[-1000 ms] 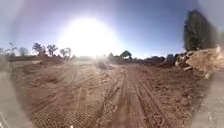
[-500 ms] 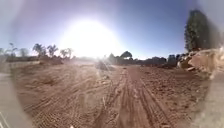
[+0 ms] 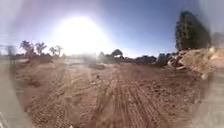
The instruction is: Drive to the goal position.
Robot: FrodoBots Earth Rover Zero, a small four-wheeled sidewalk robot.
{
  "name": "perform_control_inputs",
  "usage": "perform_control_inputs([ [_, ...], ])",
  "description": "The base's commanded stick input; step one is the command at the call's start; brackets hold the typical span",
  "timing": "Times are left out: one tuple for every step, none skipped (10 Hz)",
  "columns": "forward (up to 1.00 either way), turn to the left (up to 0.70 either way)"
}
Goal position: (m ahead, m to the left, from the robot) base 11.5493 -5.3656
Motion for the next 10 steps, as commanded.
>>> perform_control_inputs([
  [0.50, -0.41],
  [0.50, -0.33],
  [0.50, -0.13],
  [0.50, -0.03],
  [0.50, 0.00],
  [0.50, 0.00],
  [0.50, 0.00],
  [0.50, 0.00],
  [0.50, 0.00],
  [0.50, 0.00],
])
